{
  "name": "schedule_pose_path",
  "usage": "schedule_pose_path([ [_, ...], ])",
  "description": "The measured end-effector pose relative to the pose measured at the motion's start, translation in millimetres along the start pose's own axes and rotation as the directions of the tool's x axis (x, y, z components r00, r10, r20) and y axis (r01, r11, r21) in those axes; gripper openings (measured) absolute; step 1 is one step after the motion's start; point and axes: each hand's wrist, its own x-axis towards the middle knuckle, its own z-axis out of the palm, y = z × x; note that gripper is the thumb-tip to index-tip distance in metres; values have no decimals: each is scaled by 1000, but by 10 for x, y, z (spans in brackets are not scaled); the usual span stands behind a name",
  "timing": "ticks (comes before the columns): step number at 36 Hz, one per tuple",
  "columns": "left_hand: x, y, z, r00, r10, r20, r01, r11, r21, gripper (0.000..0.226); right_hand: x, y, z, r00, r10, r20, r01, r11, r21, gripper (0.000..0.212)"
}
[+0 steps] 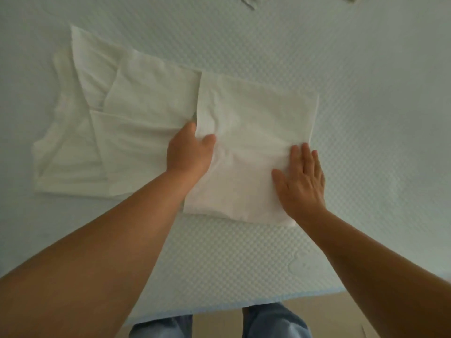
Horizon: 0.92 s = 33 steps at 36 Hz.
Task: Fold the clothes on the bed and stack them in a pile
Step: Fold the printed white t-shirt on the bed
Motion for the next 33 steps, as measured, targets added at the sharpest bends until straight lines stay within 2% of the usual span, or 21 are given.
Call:
schedule_pose_path([
  [4,-10,54,-15,984,133,-118,-133,991,11,22,-58,101,110,997,-76,-28,76,997,3,79],
  [9,76,-25,-8,996,25,-91,-17,996,83,30,-134,170,221,995,-100,-10,100,995,-11,78],
  [13,23,-30,-9,995,34,-93,-32,999,29,37,-152,211,257,995,-97,-17,98,995,15,79],
  [16,-74,-31,0,997,-36,-64,32,997,-67,46,-155,209,238,997,-42,-67,48,996,78,79],
  [19,-188,-107,-9,990,-135,-34,130,985,-110,53,-173,222,168,989,110,-103,-86,973,213,77],
  [22,-292,-172,-19,984,-177,-7,176,980,-92,48,-238,222,134,975,221,-28,-194,907,374,60],
  [25,-379,-175,-15,994,-114,-2,114,993,12,42,-279,249,152,958,256,132,-288,848,445,33],
  [27,-411,-151,-25,998,-55,-24,56,998,24,40,-252,315,168,946,270,181,-324,812,485,22],
  [30,-417,-132,-28,998,40,-47,-38,999,38,44,-218,388,182,940,273,203,-340,769,541,16],
  [33,-419,-207,-16,1000,26,-7,-24,990,140,52,-240,406,193,950,238,203,-312,777,547,15],
])
